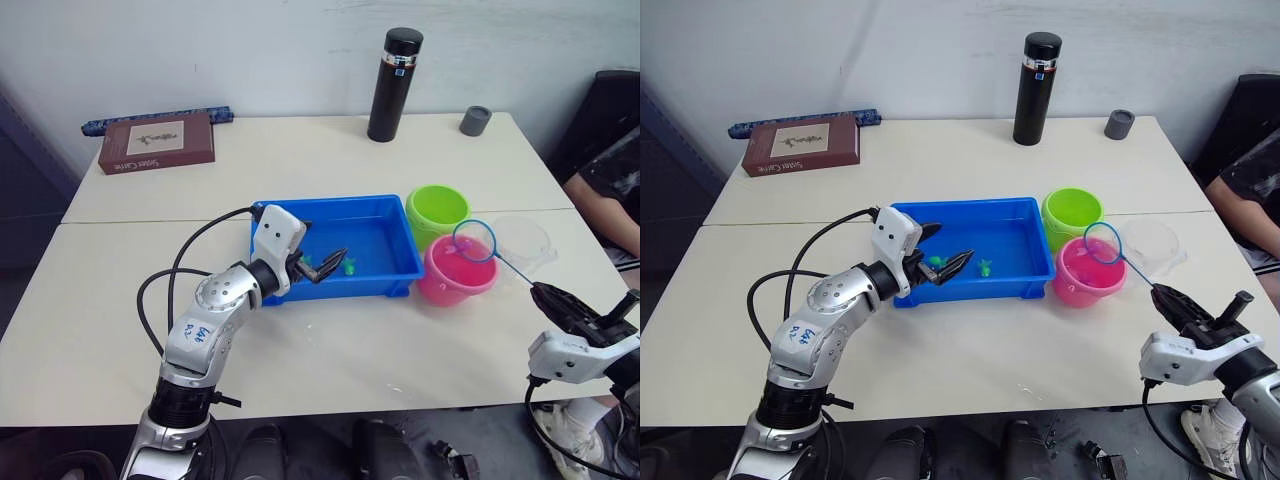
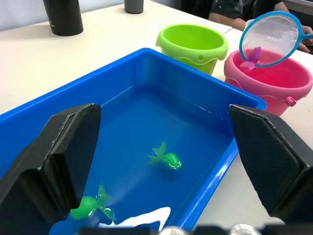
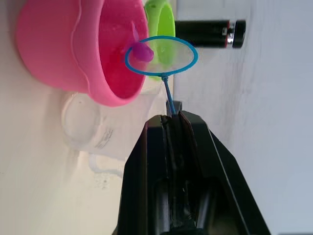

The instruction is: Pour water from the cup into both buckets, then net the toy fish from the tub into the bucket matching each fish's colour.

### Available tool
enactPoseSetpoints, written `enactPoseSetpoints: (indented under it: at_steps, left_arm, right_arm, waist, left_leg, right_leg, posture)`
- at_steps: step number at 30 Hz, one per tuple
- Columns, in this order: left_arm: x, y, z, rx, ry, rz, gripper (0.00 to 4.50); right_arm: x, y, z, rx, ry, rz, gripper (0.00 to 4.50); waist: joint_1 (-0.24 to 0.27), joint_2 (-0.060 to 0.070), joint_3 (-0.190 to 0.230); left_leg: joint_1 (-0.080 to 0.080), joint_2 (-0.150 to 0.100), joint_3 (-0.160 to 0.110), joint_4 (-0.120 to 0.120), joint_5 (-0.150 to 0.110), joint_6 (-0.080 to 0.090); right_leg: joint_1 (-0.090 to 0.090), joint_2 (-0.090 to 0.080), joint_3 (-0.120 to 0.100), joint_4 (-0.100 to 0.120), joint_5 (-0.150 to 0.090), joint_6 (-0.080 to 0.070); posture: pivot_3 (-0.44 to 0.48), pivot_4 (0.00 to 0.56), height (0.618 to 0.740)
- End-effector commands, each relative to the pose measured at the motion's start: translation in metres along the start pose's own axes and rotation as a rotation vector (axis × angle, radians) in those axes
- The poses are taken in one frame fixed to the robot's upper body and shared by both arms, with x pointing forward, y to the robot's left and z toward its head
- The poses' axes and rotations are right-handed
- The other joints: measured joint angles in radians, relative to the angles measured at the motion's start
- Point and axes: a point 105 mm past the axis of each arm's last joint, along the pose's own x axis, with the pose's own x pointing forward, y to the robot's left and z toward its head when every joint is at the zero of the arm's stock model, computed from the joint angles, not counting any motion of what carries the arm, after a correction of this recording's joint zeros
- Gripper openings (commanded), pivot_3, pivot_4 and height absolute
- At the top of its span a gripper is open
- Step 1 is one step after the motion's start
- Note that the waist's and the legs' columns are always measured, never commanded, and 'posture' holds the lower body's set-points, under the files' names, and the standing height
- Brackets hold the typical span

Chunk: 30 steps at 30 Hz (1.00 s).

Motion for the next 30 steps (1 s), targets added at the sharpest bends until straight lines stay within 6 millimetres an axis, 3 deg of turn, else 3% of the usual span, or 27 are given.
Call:
enactPoseSetpoints:
  at_steps: [1, 11, 20, 23, 27, 29, 30]
  left_arm:
    - [-0.002, -0.005, 0.013, 0.028, -0.053, -0.014, 4.48]
    - [-0.002, -0.007, 0.015, 0.039, -0.056, -0.026, 4.48]
    - [-0.007, -0.035, 0.025, 0.054, -0.107, -0.196, 4.48]
    - [-0.009, -0.035, 0.025, 0.057, -0.11, -0.205, 4.48]
    - [-0.009, -0.034, 0.024, 0.05, -0.109, -0.212, 4.48]
    - [-0.009, -0.034, 0.023, 0.047, -0.109, -0.215, 4.48]
    - [-0.009, -0.034, 0.023, 0.047, -0.108, -0.217, 4.48]
  right_arm:
    - [-0.003, -0.004, 0.0, -0.082, -0.02, -0.008, 0.0]
    - [0.0, -0.015, -0.013, -0.184, 0.003, -0.046, 0.0]
    - [0.003, -0.011, -0.013, -0.2, -0.017, -0.015, 0.0]
    - [0.001, -0.004, -0.01, -0.212, -0.037, 0.023, 0.0]
    - [0.001, -0.008, -0.014, -0.214, -0.025, 0.006, 0.0]
    - [0.0, 0.004, -0.008, -0.252, -0.065, 0.064, 0.0]
    - [0.001, -0.002, -0.01, -0.261, -0.053, 0.04, 0.0]
  waist:
    - [0.0, 0.0, 0.0]
    - [-0.002, 0.0, 0.0]
    - [0.0, 0.0, 0.0]
    - [-0.001, 0.0, 0.0]
    - [-0.001, 0.0, 0.0]
    - [-0.003, 0.0, 0.0]
    - [-0.003, 0.0, 0.0]
  left_leg:
    - [0.0, 0.0, 0.0, 0.0, 0.0, 0.0]
    - [0.001, 0.0, 0.0, 0.0, 0.0, 0.0]
    - [0.0, 0.0, 0.0, 0.001, 0.002, -0.002]
    - [0.001, 0.0, 0.0, 0.001, 0.001, -0.002]
    - [0.001, 0.0, 0.0, 0.001, 0.002, -0.001]
    - [0.001, 0.0, 0.0, 0.002, 0.002, -0.001]
    - [0.001, 0.0, 0.0, 0.002, 0.002, -0.001]
  right_leg:
    - [0.0, 0.0, 0.0, 0.0, 0.0, 0.0]
    - [0.001, 0.0, 0.0, 0.0, 0.0, 0.0]
    - [0.001, 0.0, 0.0, 0.0, 0.0, 0.0]
    - [0.001, 0.0, 0.001, 0.0, 0.0, 0.0]
    - [0.001, 0.0, 0.001, 0.001, 0.0, 0.0]
    - [0.001, 0.0, 0.001, 0.001, 0.0, 0.0]
    - [0.001, 0.0, 0.001, 0.001, 0.0, 0.0]
  posture:
    - [0.0, 0.15, 0.74]
    - [0.0, 0.15, 0.74]
    - [0.0, 0.15, 0.74]
    - [0.0, 0.15, 0.74]
    - [0.0, 0.15, 0.74]
    - [0.0, 0.15, 0.74]
    - [0.0, 0.15, 0.74]
